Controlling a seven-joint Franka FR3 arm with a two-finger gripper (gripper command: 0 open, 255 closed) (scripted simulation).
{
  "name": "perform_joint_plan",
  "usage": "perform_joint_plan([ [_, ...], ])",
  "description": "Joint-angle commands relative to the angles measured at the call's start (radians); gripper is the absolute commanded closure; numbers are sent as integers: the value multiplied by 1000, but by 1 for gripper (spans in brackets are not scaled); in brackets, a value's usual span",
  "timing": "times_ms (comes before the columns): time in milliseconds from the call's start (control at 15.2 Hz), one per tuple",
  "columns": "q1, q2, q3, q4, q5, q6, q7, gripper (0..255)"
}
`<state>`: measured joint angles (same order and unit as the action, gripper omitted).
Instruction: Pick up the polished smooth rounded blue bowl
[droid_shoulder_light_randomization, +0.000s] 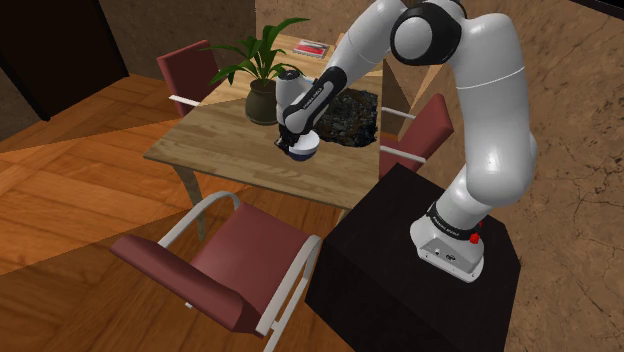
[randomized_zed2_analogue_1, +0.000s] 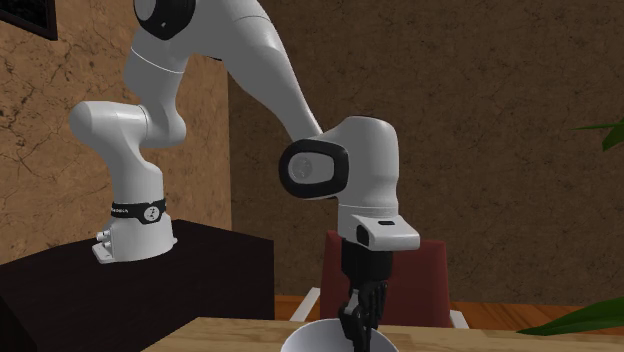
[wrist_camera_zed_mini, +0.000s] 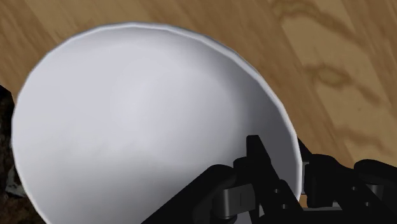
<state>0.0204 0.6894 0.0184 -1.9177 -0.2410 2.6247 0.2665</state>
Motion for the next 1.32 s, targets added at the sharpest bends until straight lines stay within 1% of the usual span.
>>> perform_joint_plan([
  [0, 0, 1, 0, 0, 0, 1, 0, 255],
  [330, 0, 1, 0, 0, 0, 1, 0, 255],
  [1254, -15, -157, 23, -37, 25, -119, -30, 255],
])
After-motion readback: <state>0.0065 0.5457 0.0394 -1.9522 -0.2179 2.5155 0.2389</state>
